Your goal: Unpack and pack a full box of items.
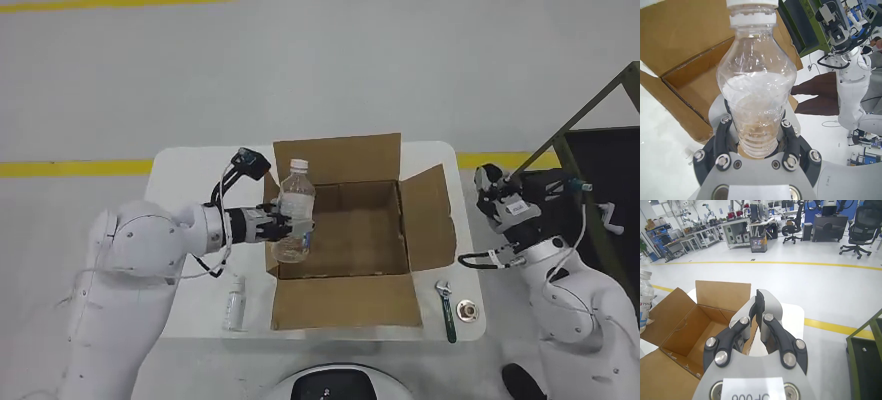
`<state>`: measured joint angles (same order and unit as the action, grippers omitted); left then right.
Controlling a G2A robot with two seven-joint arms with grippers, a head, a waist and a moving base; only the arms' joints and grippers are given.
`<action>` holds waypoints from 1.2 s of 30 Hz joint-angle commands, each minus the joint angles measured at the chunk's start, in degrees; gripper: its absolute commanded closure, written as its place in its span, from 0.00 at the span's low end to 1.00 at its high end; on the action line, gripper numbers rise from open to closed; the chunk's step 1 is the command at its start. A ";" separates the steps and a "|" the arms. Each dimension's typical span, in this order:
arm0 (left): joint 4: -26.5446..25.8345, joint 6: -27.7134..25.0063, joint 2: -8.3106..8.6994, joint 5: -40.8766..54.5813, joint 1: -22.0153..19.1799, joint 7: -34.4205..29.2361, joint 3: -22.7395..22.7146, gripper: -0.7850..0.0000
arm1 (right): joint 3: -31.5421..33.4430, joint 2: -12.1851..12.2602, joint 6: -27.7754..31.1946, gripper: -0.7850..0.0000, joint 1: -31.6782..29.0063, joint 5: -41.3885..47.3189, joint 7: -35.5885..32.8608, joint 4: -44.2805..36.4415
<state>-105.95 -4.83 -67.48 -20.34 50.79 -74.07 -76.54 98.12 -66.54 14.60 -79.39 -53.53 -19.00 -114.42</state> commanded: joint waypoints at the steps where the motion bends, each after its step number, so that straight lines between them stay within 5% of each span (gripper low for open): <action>1: -0.05 -0.01 0.00 0.00 -0.02 -0.01 -0.07 1.00 | -0.21 0.02 0.10 1.00 -0.11 0.25 -0.06 -0.02; 16: -0.30 -0.21 -0.03 -0.26 0.51 1.61 0.55 1.00 | -1.61 0.18 0.82 1.00 0.23 2.33 -0.44 1.13; 22: 1.29 1.08 -0.70 -2.90 -2.57 4.76 7.98 1.00 | -1.19 0.31 0.89 1.00 0.87 2.78 -0.20 1.57; 36: 16.17 9.14 -3.34 -6.09 -11.28 5.98 22.65 1.00 | 0.50 0.59 -0.32 1.00 -0.13 3.39 -0.08 0.53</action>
<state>-91.35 3.48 -70.60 -26.98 39.85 -68.36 -54.64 98.56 -65.97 14.38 -79.46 -50.14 -19.09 -113.80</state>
